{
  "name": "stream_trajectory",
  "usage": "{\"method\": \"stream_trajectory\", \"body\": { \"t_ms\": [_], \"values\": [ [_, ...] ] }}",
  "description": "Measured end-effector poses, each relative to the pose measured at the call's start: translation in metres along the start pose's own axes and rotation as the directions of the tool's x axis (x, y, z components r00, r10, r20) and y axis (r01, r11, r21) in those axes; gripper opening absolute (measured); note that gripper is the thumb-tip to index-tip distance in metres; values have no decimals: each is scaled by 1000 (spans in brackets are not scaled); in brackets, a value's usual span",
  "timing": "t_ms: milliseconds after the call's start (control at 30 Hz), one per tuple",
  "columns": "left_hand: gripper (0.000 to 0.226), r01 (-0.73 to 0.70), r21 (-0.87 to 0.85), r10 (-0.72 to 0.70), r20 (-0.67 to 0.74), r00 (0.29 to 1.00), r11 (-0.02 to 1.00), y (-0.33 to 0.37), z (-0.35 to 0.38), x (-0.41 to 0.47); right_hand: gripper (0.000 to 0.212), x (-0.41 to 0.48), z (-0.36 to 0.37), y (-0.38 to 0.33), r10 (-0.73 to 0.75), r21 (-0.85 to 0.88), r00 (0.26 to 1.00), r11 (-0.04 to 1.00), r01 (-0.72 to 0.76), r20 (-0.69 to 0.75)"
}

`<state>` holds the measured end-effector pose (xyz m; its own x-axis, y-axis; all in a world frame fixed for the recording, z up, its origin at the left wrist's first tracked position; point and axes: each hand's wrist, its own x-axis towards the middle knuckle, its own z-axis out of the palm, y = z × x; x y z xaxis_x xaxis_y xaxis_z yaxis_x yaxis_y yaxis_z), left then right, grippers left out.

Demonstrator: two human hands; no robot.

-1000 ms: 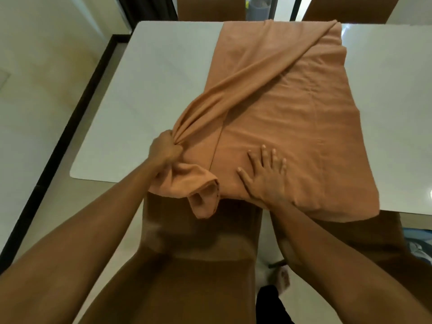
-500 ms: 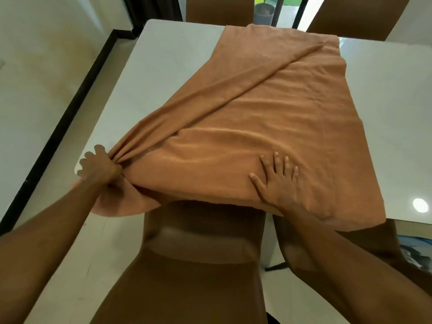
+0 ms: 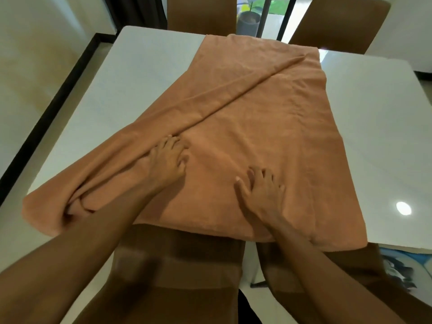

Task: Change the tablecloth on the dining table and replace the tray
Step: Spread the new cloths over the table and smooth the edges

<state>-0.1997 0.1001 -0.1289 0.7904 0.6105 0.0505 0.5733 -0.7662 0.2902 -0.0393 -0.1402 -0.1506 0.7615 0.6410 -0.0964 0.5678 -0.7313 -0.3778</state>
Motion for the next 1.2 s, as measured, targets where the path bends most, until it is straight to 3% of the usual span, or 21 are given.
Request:
{"method": "stream_trajectory", "body": {
  "t_ms": [133, 233, 333, 433, 500, 567, 700, 1200],
  "values": [
    [33, -12, 19, 12, 11, 1000, 1000, 38, 19, 72, 56, 115, -14, 8, -67, -63, 985, 996, 58, -157],
    [41, -38, 93, 35, 35, 999, 995, 61, 35, 125, 64, 203, -22, 17, -138, -124, 983, 985, 123, -122],
    [50, -27, 116, 17, 84, 996, 993, 86, 62, 181, 75, 271, -18, 43, -57, -144, 996, 988, 47, -64],
    [52, 33, 131, -47, 106, 993, 991, 96, 71, 217, 77, 282, -9, 53, -50, -119, 996, 992, 42, -71],
    [52, 128, 122, -145, 136, 980, 984, 102, 78, 234, 77, 281, -8, 57, -71, -108, 994, 992, 62, -83],
    [50, 172, 164, -186, 76, 980, 971, 104, 88, 234, 77, 276, -9, 59, -86, -119, 993, 990, 77, -79],
    [47, 190, 156, -181, -72, 981, 969, 111, 104, 206, 79, 263, -14, 71, -84, -119, 995, 990, 76, -59],
    [45, 235, 69, -226, -118, 967, 970, 167, 111, 21, 79, 71, -25, 115, -31, -190, 999, 981, 28, -12]
  ]
}}
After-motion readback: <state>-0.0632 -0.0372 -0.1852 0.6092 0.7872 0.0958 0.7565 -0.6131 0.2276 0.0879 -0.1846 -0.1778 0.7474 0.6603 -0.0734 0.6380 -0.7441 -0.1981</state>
